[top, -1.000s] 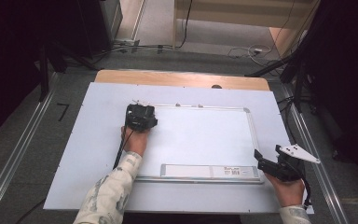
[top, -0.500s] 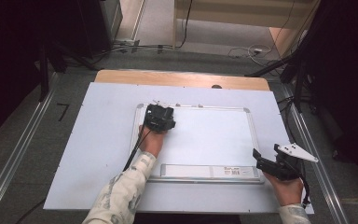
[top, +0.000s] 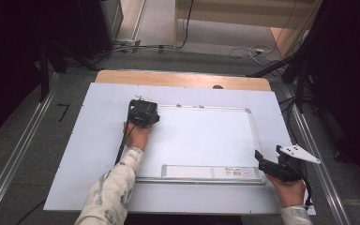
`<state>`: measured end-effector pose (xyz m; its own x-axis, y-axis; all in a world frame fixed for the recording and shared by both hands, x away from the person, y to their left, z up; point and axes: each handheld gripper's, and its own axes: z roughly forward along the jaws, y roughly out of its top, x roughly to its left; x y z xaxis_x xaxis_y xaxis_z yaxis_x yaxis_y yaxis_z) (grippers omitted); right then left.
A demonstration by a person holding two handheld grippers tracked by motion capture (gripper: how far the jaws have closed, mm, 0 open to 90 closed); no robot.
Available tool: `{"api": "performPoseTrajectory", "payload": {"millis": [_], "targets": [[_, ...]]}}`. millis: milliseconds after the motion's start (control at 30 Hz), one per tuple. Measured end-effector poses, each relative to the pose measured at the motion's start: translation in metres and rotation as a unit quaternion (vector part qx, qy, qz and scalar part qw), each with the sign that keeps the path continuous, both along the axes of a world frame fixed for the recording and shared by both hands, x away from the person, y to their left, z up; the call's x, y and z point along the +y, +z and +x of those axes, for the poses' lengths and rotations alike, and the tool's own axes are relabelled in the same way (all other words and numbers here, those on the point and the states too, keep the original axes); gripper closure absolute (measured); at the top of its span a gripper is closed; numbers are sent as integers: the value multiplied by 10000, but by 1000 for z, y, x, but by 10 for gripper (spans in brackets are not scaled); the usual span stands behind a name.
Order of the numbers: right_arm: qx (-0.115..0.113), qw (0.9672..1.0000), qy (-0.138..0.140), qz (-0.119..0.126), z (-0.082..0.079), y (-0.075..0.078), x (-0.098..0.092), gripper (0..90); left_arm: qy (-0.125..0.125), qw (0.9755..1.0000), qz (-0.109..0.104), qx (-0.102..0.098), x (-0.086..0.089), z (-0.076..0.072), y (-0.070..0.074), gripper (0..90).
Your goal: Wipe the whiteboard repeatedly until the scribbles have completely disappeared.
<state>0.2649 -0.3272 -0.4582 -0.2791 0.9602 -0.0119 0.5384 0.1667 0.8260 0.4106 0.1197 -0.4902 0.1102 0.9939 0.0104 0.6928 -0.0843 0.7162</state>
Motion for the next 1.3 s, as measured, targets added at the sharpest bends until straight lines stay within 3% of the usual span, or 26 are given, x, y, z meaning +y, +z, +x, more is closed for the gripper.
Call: {"api": "performPoseTrajectory", "payload": {"millis": [200, 400, 700, 867, 967, 1100, 1200, 1300], "targets": [[11, 10000, -7, 2, 0, 0, 0, 157, -25, 10000, 58, 24, -3, -11, 0, 408], [-10, 10000, 21, -21, 0, 0, 2, 157, -511, 9987, 79, 25, -31, -28, -1, 408], [-7, 10000, 31, -33, 0, 1, 4, 157, -1342, 9909, 78, -10, -102, -50, -1, 408], [-8, 10000, 33, -30, 0, 1, 4, 157, -1681, 9857, 118, -14, -127, -60, -1, 408], [-14, 10000, 34, -30, 0, 1, 4, 157, -1789, 9838, 115, -30, -128, -66, -2, 408], [4, 10000, 28, -27, 0, 0, 3, 157, -1798, 9836, 124, -19, -116, -76, -2, 408], [0, 10000, 16, -20, -1, 0, 3, 157, -1670, 9859, 131, -19, -98, -79, -2, 408], [-8, 10000, 13, -17, -2, 1, 2, 157, -1321, 9912, 121, -22, -71, -74, -3, 408]]}}
